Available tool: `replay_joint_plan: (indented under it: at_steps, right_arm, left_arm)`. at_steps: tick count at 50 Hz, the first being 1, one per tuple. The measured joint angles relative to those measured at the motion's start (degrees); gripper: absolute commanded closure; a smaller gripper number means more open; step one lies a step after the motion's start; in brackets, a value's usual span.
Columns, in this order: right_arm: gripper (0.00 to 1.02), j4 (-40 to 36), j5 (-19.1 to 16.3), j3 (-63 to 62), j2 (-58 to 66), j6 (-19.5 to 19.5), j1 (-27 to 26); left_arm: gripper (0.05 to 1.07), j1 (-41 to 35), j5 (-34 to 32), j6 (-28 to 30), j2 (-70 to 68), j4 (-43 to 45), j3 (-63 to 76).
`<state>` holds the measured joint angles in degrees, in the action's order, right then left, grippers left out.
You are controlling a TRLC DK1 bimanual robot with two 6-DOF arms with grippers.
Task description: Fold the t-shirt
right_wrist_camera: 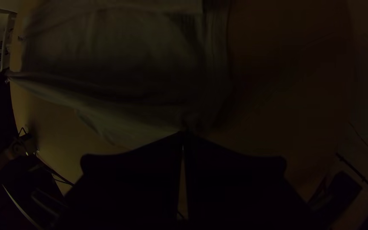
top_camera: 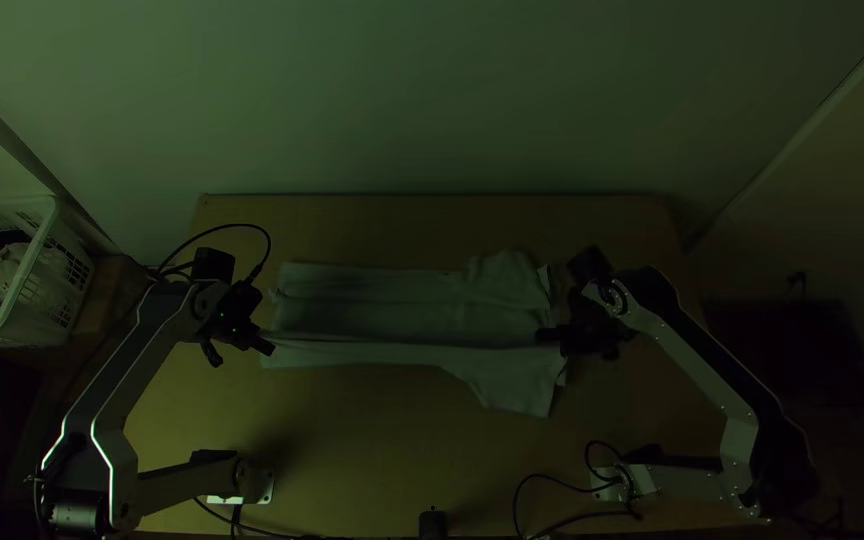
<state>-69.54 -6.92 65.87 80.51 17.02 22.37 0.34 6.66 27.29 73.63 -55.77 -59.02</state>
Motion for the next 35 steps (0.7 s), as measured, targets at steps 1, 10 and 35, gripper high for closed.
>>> replay_joint_plan:
  at_steps: [1,10,35]
  right_arm:
    - [1.0,0.0,0.0,0.6,0.5,-0.3,-0.3]
    - [1.0,0.0,0.3,4.7,4.6,-1.1,-1.8]
    - [1.0,0.1,1.2,17.6,17.4,-2.6,-5.3]
  left_arm:
    - [1.04,0.0,0.0,0.0,0.3,0.0,-0.5]
    - [1.04,0.0,-0.6,0.0,4.7,0.4,-6.3]
    - [1.04,-0.1,-1.3,-0.5,19.0,2.4,-20.6]
